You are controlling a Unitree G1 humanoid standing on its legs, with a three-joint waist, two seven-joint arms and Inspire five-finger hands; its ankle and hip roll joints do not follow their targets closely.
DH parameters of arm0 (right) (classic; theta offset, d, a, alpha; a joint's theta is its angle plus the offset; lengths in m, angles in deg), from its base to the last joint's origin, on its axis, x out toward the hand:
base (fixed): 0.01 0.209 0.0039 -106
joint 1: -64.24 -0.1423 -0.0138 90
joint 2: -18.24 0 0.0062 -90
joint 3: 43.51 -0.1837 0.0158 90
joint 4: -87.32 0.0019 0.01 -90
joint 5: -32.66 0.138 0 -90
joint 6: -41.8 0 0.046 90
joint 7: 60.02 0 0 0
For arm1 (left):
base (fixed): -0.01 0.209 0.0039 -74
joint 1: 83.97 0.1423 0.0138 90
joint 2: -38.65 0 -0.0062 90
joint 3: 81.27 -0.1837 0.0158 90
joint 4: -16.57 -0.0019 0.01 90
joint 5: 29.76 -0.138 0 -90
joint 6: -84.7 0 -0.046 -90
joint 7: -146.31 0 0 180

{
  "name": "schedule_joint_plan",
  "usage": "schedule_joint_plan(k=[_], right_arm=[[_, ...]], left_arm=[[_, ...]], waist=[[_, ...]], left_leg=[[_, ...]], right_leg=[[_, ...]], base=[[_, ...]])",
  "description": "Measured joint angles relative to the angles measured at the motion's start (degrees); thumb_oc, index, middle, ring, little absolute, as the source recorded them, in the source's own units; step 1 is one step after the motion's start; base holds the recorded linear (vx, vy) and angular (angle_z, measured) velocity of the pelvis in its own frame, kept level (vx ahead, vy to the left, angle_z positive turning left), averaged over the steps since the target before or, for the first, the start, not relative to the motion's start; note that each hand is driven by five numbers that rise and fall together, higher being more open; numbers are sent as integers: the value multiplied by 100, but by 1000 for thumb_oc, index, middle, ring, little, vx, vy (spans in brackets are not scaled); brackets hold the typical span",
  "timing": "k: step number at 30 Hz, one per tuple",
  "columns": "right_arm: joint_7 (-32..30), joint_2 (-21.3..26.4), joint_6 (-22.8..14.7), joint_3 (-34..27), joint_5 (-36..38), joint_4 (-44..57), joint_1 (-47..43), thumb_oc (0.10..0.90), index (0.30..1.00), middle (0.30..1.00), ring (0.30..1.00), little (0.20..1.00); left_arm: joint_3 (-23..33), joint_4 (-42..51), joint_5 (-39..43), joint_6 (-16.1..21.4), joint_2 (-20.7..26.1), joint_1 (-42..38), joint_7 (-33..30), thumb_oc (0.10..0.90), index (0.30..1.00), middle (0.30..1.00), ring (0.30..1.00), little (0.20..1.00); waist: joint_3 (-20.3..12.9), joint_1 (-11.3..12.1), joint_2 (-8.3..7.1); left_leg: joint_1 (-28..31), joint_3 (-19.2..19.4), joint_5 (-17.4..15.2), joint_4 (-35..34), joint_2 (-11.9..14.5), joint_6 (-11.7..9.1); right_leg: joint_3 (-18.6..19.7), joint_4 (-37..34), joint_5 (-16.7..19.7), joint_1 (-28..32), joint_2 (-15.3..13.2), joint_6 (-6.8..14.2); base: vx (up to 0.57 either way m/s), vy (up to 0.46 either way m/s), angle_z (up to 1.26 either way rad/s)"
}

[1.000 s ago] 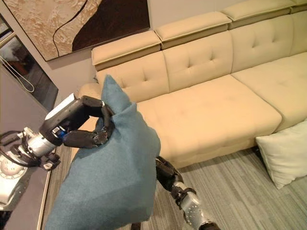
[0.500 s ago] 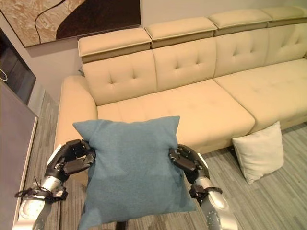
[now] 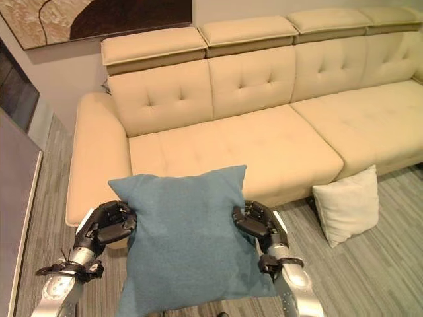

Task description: Pick up all the scattered cushions and arrange them neatly on the sofa.

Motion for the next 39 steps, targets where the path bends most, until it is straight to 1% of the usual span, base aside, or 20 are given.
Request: schedule_joint_plan(k=[6,7,8,10,13,14,17,18,19,22,25,27,29,31,32,34,35,37,38,39], right_arm=[[-8,-341,-9,242,-71,-5,-124,400,300,300,300,300],[-7,-430,-52,320,-76,-8,-237,400,300,300,300,300],[5,-472,-54,394,-108,0,-225,400,300,300,300,300],[21,-469,-56,501,-219,5,-238,400,300,300,300,300],[45,-471,-56,589,-330,9,-365,400,300,300,300,300],[44,-474,-58,603,-362,9,-398,400,300,300,300,300],[29,-482,-57,614,-442,-15,-332,400,300,300,300,300],[21,-513,-57,610,-443,-27,-131,400,300,300,300,300],[6,-371,-57,609,-446,-77,-147,400,300,300,300,300],[4,-103,-57,603,-446,-73,-176,400,300,300,300,300],[-19,15,-69,446,-444,-71,-178,400,300,300,300,300],[-103,39,-74,374,-444,-57,-209,400,300,300,300,300],[-129,16,-76,361,-442,-50,-209,400,300,300,300,300],[-133,14,-88,324,-442,-31,-208,400,300,300,300,300],[-176,27,-88,306,-443,-35,-206,400,300,300,300,300],[-248,-18,-88,311,-443,-43,-203,400,300,300,300,300],[-302,-34,-88,312,-443,-48,-208,400,300,300,300,300],[-356,-57,-88,351,-447,-49,-207,400,300,300,300,300],[-355,-51,-88,405,-455,-44,-177,400,300,300,300,300],[-358,-89,-89,446,-478,-46,-168,400,300,300,300,300]], left_arm=[[160,-44,-3,4,240,-10,-174,400,300,300,300,300],[260,-180,-1,6,320,-105,-248,400,300,300,300,300],[290,-268,-3,-8,366,-139,-291,400,300,300,300,300],[364,-269,2,-9,417,-121,-336,400,300,300,300,300],[489,-271,51,-11,444,-90,-387,400,300,300,300,300],[501,-270,95,-10,446,-95,-404,400,300,300,300,300],[476,-282,103,-10,378,-85,-446,400,300,300,300,300],[477,-257,104,-9,371,-25,-448,400,300,300,300,300],[424,-224,106,-6,193,78,-448,400,300,300,300,300],[323,-259,112,-13,24,122,-446,400,300,300,300,300],[83,-308,118,-12,-6,-75,-447,400,300,300,300,300],[2,-387,208,-10,-19,-243,-448,400,300,300,300,300],[0,-383,219,-5,-9,-281,-447,400,300,300,300,300],[-25,-384,223,-4,-12,-307,-447,400,300,300,300,300],[-72,-380,222,-4,-15,-346,-447,400,300,300,300,300],[-90,-397,221,-5,-15,-366,-449,400,300,300,300,300],[-88,-399,219,-5,-13,-395,-449,400,300,300,300,300],[-73,-403,218,-11,-10,-353,-451,400,300,300,300,300],[-56,-403,216,-11,-11,-275,-452,400,300,300,300,300],[-18,-408,215,-19,21,-239,-452,400,300,300,300,300]], waist=[[194,101,-280],[412,117,-271],[426,107,-263],[447,174,-310],[419,257,-353],[440,273,-313],[425,288,-339],[283,302,-570],[248,311,-451],[241,317,-438],[253,303,-554],[257,286,-537],[258,281,-535],[283,277,-571],[296,160,-575],[318,155,-600],[337,185,-635],[327,281,-586],[280,325,-492],[266,319,-479]], left_leg=[[264,302,-236,86,-246,338],[323,300,-392,330,-195,464],[343,233,-396,325,-187,469],[348,189,-401,293,-240,470],[360,125,-358,125,-277,446],[360,133,-345,101,-257,427],[544,72,-300,-122,-261,324],[683,-50,-284,-277,-305,179],[729,-132,-334,-271,-24,18],[679,-258,-425,-49,343,-157],[5,-295,-462,1071,355,-214],[-497,-174,-387,1930,386,-310],[-766,1,-406,2363,430,-275],[-876,104,-520,2222,225,-112],[-986,257,-529,1719,-20,-52],[-1165,719,-524,1353,-116,-42],[-1427,832,-446,997,-202,-148],[-1383,685,-367,612,-205,-29],[-1170,561,-384,422,-174,5],[-1034,496,-59,368,-206,220]], right_leg=[[340,1877,-285,-741,-642,245],[671,3014,-288,-1190,-819,426],[787,3070,-407,-1265,-764,550],[751,2683,-408,-1261,-731,514],[762,1279,-274,-1144,-688,244],[740,962,-153,-1149,-727,281],[697,464,319,-1021,-814,332],[889,11,865,-713,-657,264],[796,-186,841,-522,-332,223],[637,-283,731,-349,68,31],[422,-280,576,-324,119,-147],[253,-279,485,-294,122,-288],[260,-281,353,-238,171,-421],[218,-320,264,-249,121,-467],[93,-317,231,-255,92,-482],[75,-322,157,-245,120,-471],[65,-321,97,-246,139,-438],[169,-320,26,-133,209,-335],[272,-311,-36,7,294,-236],[299,-236,-124,133,276,-127]], base=[[15,95,-26],[112,-39,10],[122,-79,21],[135,-123,27],[125,-121,13],[179,-161,-4],[195,-171,14],[258,-302,38],[315,-382,34],[124,-220,15],[20,-122,31],[106,-78,29],[147,-34,14],[133,11,20],[179,40,32],[248,74,20],[296,117,-8],[257,125,-43],[187,111,-49],[198,122,-41]])
